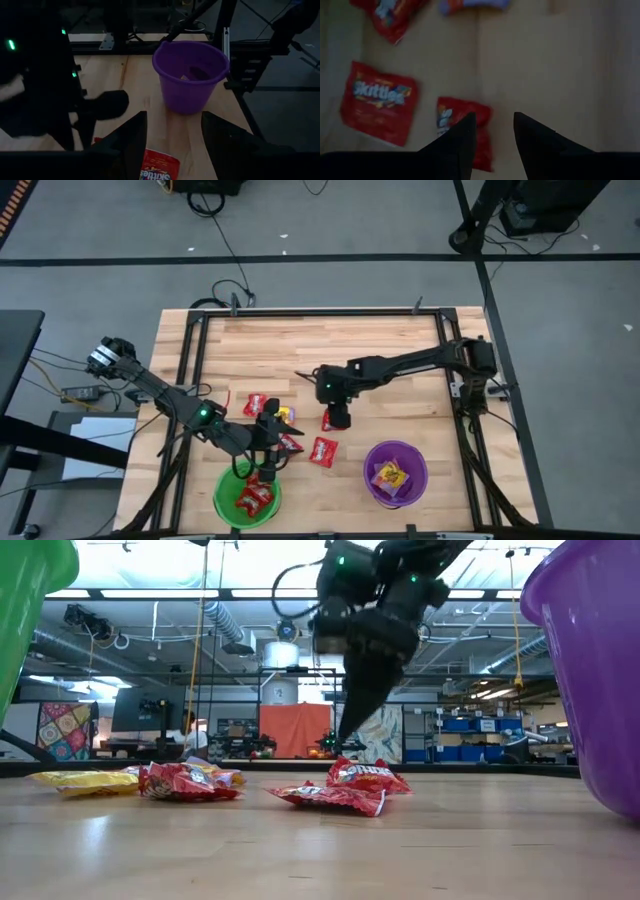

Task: Sort candy by brand, put in halloween buckets
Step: Put the red candy into the green bucket

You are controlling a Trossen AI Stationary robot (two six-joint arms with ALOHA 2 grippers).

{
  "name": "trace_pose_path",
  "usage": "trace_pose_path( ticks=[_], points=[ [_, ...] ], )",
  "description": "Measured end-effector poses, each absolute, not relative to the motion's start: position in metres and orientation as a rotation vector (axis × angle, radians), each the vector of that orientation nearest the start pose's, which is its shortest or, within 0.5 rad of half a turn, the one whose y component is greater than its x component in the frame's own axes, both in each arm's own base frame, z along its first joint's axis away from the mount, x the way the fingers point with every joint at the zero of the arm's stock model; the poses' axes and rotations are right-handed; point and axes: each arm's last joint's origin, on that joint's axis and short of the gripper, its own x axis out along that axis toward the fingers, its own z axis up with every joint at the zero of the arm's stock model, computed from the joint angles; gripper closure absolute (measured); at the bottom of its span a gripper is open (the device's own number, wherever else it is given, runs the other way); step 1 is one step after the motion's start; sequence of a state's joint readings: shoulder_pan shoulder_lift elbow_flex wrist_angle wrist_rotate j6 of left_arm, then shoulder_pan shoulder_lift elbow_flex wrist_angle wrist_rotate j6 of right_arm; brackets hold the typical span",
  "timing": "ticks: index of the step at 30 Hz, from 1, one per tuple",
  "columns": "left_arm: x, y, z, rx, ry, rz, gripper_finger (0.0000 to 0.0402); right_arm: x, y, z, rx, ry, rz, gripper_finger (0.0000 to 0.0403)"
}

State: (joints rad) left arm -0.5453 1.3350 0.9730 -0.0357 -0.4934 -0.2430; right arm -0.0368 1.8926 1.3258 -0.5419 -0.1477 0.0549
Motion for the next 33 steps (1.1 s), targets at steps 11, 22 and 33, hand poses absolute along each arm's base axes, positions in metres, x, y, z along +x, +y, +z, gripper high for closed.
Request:
trace_pose_path(
  ticks=[11,22,33],
  points=[
    [0.259,-0.141,0.293,-0.041,0.35,-0.009,0.0208,0.39,-0.009,0.169,0.268,1.15,0.13,0.0238],
    [0.259,-0.141,0.293,-0.037,0.356,-0.008,0.0208,0.391,-0.013,0.169,0.292,1.134,0.146,0.014],
    [0.259,-0.141,0.293,-0.037,0.358,-0.008,0.0208,0.392,-0.015,0.169,0.251,1.121,0.087,0.0135]
  ],
)
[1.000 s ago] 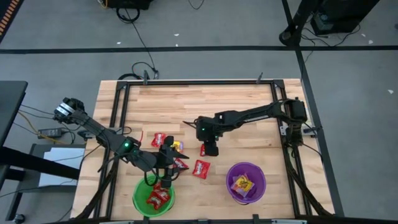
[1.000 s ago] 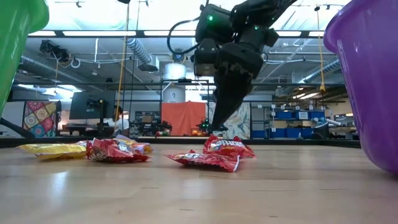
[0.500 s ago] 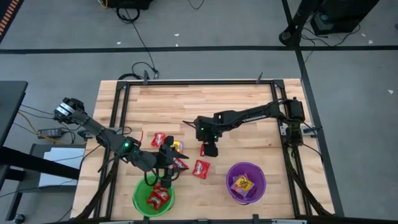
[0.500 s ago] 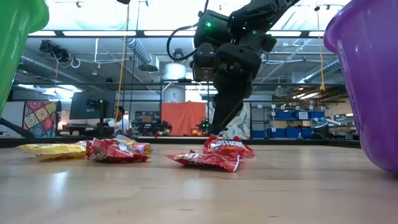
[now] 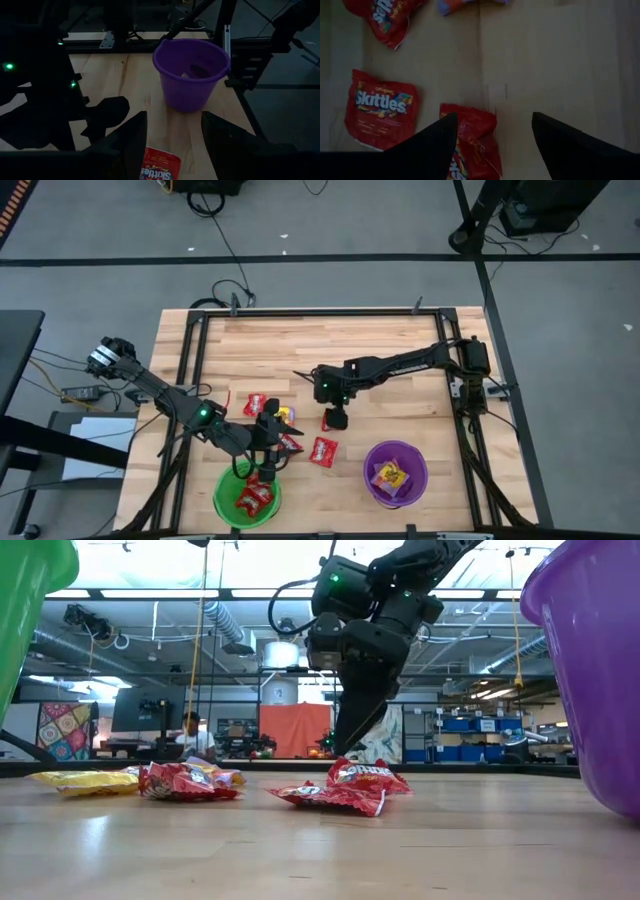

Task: Sort candy by brand, put in halloween buckets
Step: Put the red candy into the green bucket

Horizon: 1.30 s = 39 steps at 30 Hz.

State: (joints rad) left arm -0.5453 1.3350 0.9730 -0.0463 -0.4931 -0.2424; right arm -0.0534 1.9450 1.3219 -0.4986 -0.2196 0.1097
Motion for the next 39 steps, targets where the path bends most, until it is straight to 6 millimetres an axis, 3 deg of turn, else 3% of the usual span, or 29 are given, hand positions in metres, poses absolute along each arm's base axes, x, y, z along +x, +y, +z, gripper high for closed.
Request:
trace_pose_path(
  ticks=[8,13,18,30,39],
  points=[
    [0.259,-0.141,0.292,-0.038,0.363,-0.017,0.0208,0.379,-0.011,0.141,0.303,1.125,0.074,0.0142],
    [0.259,-0.142,0.292,-0.038,0.367,-0.03,0.0208,0.38,-0.011,0.14,0.297,1.107,0.074,0.016],
    [0.259,-0.142,0.292,-0.038,0.367,-0.03,0.0208,0.382,-0.01,0.142,0.307,1.076,0.114,0.0206],
    [0.259,-0.142,0.292,-0.036,0.366,-0.03,0.0208,0.383,-0.011,0.143,0.244,1.059,0.139,0.0387],
    [0.259,-0.141,0.293,0.059,0.35,-0.031,0.0208,0.391,-0.009,0.159,0.219,1.042,0.153,0.0387]
  ],
)
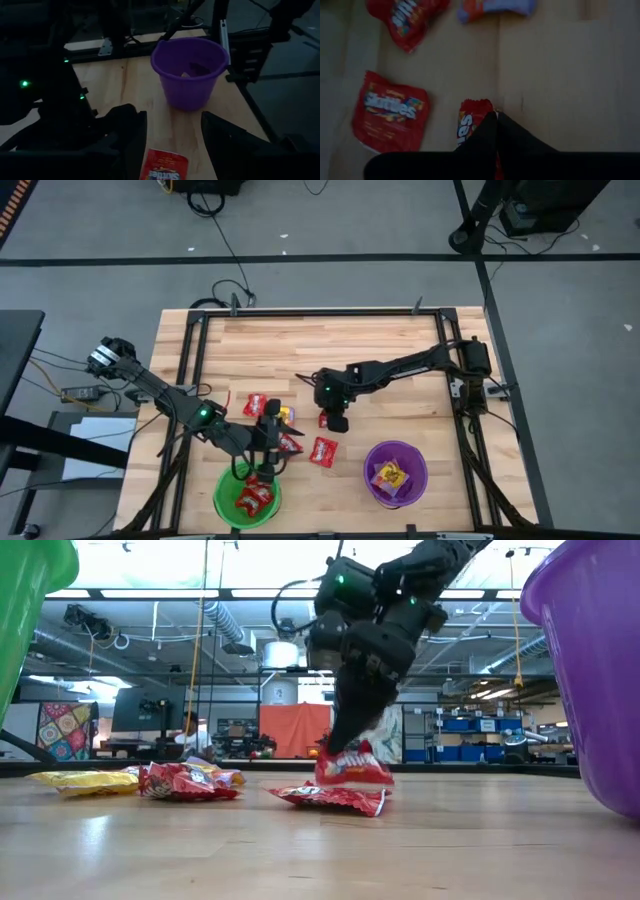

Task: Sort candy by brand, put in halloween buckets
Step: Put the red candy into the green bucket

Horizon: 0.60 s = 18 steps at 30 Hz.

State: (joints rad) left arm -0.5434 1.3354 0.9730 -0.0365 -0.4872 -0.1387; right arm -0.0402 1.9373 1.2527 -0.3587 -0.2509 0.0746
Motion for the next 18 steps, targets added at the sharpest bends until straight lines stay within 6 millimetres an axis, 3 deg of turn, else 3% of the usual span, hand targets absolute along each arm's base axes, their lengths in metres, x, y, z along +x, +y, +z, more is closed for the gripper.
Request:
trace_pose_path(
  ticks=[3,8,18],
  points=[
    [0.26,-0.14,0.294,0.063,0.342,-0.005,0.0208,0.392,-0.005,0.176,0.189,1.039,0.159,0.0396],
    [0.26,-0.14,0.294,0.064,0.333,0.007,0.0208,0.379,0.003,0.221,0.111,1.064,0.086,0.0392],
    [0.261,-0.133,0.293,0.123,0.337,0.122,0.0208,0.308,0.05,0.326,0.084,0.876,-0.052,0.0394]
  ],
)
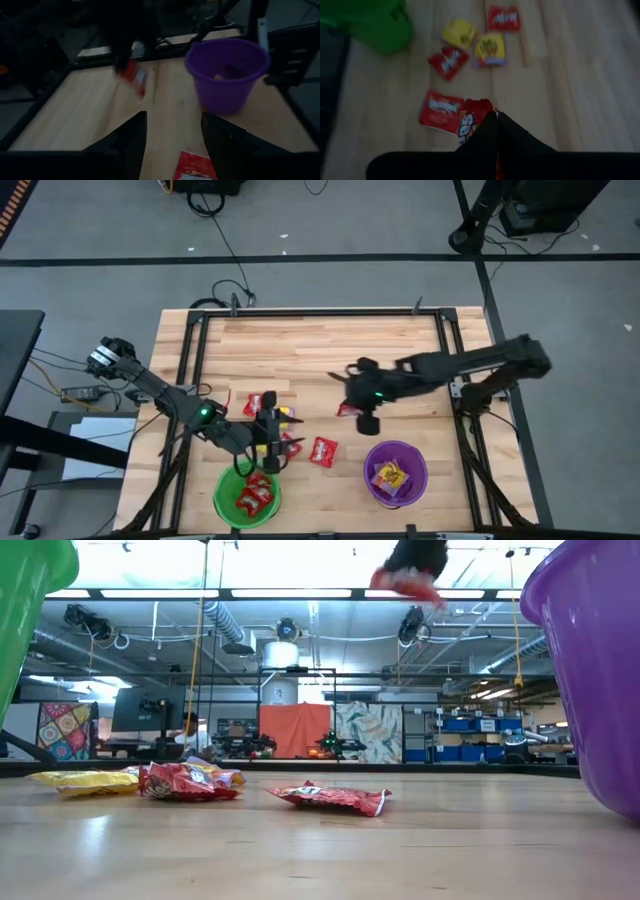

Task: Sort candy by brand, put in halloween buckets
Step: Put the red candy into the green bucket

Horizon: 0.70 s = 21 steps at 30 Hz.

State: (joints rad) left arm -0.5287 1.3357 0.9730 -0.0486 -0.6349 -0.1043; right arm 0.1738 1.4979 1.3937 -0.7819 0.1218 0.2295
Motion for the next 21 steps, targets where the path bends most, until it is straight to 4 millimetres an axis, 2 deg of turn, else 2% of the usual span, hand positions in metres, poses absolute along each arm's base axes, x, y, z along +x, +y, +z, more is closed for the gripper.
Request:
trace_pose_path(
  ticks=[4,8,14,21],
  points=[
    [0.265,-0.125,0.292,0.145,0.347,0.15,0.0208,0.281,0.071,0.35,0.098,0.78,-0.101,0.0394],
    [0.269,-0.116,0.293,0.204,0.348,0.17,0.0208,0.26,0.084,0.36,0.105,0.742,-0.183,0.0394],
    [0.274,-0.097,0.289,0.226,0.395,0.261,0.0208,0.24,0.097,0.355,0.132,0.795,-0.311,0.0395],
    [0.276,-0.086,0.287,0.194,0.419,0.321,0.0208,0.229,0.114,0.353,0.201,0.812,-0.301,0.0395]
  ],
)
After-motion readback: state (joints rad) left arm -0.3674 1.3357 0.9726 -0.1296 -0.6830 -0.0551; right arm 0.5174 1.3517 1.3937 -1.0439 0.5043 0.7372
